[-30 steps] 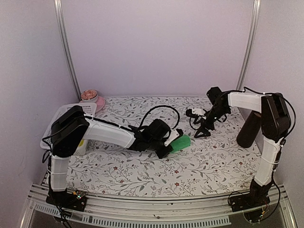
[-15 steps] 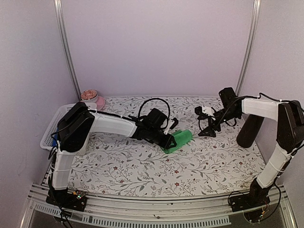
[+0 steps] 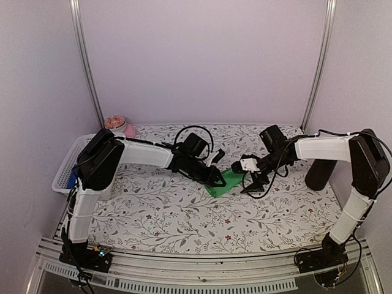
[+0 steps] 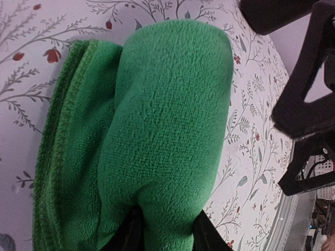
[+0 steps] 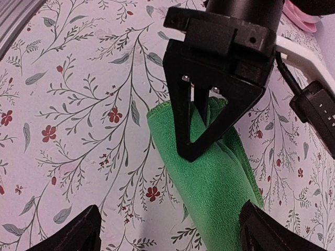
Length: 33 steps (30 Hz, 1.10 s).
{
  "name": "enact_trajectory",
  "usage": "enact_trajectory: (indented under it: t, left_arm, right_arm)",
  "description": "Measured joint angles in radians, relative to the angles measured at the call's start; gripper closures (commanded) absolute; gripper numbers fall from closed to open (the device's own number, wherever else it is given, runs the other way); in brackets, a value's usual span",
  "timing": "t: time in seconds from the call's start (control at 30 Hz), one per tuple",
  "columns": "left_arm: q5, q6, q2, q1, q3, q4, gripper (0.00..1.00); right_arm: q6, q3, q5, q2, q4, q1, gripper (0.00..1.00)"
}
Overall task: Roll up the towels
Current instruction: Pick up the towel from the center of the board.
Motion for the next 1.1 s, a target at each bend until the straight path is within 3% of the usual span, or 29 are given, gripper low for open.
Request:
enact_trajectory:
  t: [0.4,0.67,0.87,1.1]
  left_arm:
    - [0.086,-0.001,0.029,0.028,0.047,-0.046,0.65]
    - [0.091,0.003,0.031,0.037,0.064,-0.07,0.32]
    - [0.018,0.029,0.019,0.04,0.078,-0.121,0.22]
    - [-0.097,0.069,0.0,0.041,0.09,-0.192,0.03]
  right_arm:
    - [0.033,0.054,0.086,0.138,0.031,0.035,0.1]
    - [0.056,0.106,0.126,0.206,0.048,0.042,0.13]
    - [0.059,0.114,0.133,0.222,0.064,0.042,0.13]
    - [0.059,0.116,0.135,0.223,0.065,0.043,0.13]
